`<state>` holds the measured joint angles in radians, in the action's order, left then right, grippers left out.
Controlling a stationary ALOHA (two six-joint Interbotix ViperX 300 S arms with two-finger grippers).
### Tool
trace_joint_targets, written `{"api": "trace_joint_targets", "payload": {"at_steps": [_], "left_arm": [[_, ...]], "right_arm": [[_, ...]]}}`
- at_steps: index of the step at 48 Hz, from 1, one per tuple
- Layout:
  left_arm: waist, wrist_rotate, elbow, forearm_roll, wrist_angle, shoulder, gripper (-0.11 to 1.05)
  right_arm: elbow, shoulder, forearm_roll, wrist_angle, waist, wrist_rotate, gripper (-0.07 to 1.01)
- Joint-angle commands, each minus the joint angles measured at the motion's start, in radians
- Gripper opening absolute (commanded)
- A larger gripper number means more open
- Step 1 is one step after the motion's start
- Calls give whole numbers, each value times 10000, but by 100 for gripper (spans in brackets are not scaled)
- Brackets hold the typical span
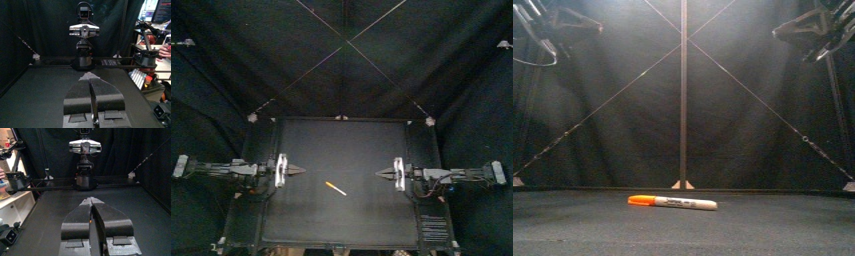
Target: Uncap the pen
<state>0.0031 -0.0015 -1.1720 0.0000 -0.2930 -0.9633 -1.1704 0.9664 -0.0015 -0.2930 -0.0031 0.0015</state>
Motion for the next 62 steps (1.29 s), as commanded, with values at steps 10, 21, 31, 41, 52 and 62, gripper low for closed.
{"api": "trace_joint_targets", "payload": {"at_steps": [10, 21, 31, 41, 52, 62], "left_arm": [[399, 46, 138, -31, -199, 2255, 2], [568, 15, 0, -31, -199, 2669, 8], [583, 15, -138, -31, -199, 2669, 8], [568, -15, -153, -31, -199, 2684, 22], [583, 31, 414, -15, -92, 4111, 88], [368, 0, 1565, -31, 1595, 6151, 96]], "right_arm": [[1227, -5231, 2562, 399, -568, 813, 20], [3912, -9434, 2178, 1963, -77, 782, 95], [6059, -11413, 1687, 3375, 506, 798, 94], [6366, -12057, 1319, 3620, 460, 828, 85], [6535, -12088, 767, 3912, 460, 828, 59], [6565, -10723, -261, 4080, -383, 813, 58]]}}
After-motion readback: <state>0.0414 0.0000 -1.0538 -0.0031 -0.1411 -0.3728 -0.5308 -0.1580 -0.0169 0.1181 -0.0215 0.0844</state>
